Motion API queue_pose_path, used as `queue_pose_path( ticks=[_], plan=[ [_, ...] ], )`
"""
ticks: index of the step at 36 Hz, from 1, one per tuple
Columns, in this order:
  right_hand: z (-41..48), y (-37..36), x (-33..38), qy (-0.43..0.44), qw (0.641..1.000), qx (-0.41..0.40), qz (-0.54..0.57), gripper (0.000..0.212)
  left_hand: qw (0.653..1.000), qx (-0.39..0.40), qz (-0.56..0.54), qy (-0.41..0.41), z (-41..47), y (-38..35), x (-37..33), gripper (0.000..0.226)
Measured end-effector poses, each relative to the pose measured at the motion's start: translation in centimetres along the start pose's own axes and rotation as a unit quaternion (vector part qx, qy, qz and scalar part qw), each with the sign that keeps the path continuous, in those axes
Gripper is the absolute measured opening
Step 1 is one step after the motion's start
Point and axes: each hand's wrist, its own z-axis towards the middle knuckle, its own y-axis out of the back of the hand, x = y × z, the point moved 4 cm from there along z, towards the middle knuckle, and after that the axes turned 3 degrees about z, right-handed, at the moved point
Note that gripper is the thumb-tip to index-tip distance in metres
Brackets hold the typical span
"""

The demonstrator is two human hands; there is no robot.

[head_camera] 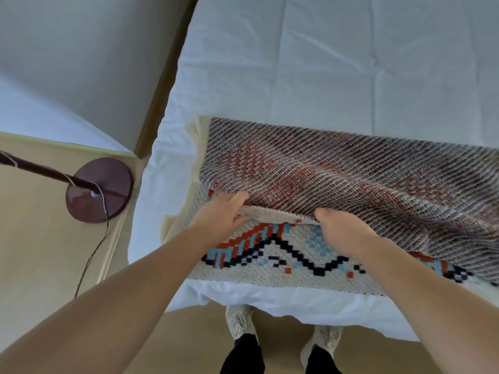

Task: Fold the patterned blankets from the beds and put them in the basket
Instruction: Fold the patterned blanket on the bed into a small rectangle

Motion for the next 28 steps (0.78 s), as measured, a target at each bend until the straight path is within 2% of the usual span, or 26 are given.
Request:
queue_pose_path(
  ticks=[2,4,8,11,13,15,18,21,25,28],
  plan=[
    [-0.1,-0.2,0.1,0.006,1.000,-0.015,0.001,0.023,0.995,-0.005,0.099,0.000,-0.1,-1.0,1.3,0.038],
    [0.3,-1.0,-0.2,0.009,1.000,-0.008,-0.018,0.029,0.988,-0.044,0.150,0.015,-0.2,-1.1,2.5,0.030],
    [1.1,-2.6,-0.8,0.030,0.996,0.024,-0.076,0.054,0.982,-0.165,0.091,-0.017,-0.1,0.0,3.1,0.018],
    [1.1,-2.7,-0.8,0.025,0.998,0.003,-0.061,0.053,0.966,-0.253,0.020,-0.055,-0.3,1.5,2.0,0.019],
    [0.9,-2.7,-0.7,0.022,0.998,-0.003,-0.061,0.051,0.945,-0.310,0.013,-0.099,-0.8,2.3,1.2,0.013],
    [0.6,-2.6,-0.7,0.022,0.998,-0.007,-0.055,0.050,0.935,-0.334,0.006,-0.119,-1.8,3.0,0.9,0.012],
    [0.2,-2.4,-0.5,0.028,0.998,-0.005,-0.057,0.049,0.935,-0.339,-0.003,-0.107,-3.7,3.1,0.9,0.014],
    [0.2,-2.3,-0.4,0.037,0.997,-0.017,-0.065,0.048,0.948,-0.302,0.032,-0.095,-5.2,1.8,1.7,0.011],
    [0.1,-2.8,-0.2,0.040,0.995,-0.007,-0.095,0.052,0.973,-0.196,0.105,-0.066,-5.8,-1.1,3.1,0.045],
    [-0.1,-3.2,-0.2,0.047,0.991,-0.005,-0.123,0.056,0.980,-0.123,0.144,-0.057,-6.3,-3.1,3.9,0.026]
  ],
)
